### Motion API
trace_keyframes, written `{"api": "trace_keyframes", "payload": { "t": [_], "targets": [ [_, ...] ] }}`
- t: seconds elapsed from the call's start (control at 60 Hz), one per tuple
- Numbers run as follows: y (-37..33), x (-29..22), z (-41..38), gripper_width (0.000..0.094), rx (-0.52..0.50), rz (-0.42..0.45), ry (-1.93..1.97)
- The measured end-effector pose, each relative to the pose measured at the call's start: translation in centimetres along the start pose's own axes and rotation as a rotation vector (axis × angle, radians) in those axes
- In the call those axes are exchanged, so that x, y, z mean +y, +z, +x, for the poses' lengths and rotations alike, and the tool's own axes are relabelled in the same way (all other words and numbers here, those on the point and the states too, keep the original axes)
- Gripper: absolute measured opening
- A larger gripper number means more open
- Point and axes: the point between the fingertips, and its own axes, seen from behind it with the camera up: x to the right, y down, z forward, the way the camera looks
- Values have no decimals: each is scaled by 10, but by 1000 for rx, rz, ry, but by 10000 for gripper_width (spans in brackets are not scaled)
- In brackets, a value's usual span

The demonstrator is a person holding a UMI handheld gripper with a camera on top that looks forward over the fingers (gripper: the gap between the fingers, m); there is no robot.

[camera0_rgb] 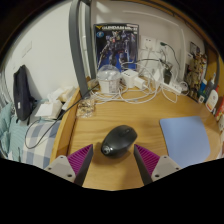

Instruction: Arrange mouse

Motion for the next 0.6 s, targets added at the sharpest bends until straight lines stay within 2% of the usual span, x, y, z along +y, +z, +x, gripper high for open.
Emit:
{"api": "trace_keyframes", "payload": {
  "t": [0.2, 0.217, 0.317, 0.367, 0.383, 0.4, 0.417, 0.45, 0.517, 0.533, 0.55, 0.583, 0.6],
  "targets": [
    [33, -45, -21, 827, 4, -7, -20],
    [31, -30, -16, 827, 1, -6, -18],
    [54, -44, -38, 825, -10, -7, -41],
    [68, -75, -56, 816, -13, -19, -59],
    [65, -59, -51, 808, -14, -15, -59],
    [74, -78, -63, 803, -14, -20, -68],
    [71, -61, -56, 797, -16, -16, -69],
    [82, -80, -69, 783, -14, -23, -85],
    [82, -65, -66, 745, -18, -19, -94],
    [90, -82, -76, 738, -19, -23, -99],
    [84, -65, -68, 719, -20, -19, -92],
    [91, -83, -78, 681, -24, -22, -96],
    [84, -65, -70, 663, -28, -17, -92]
  ]
}}
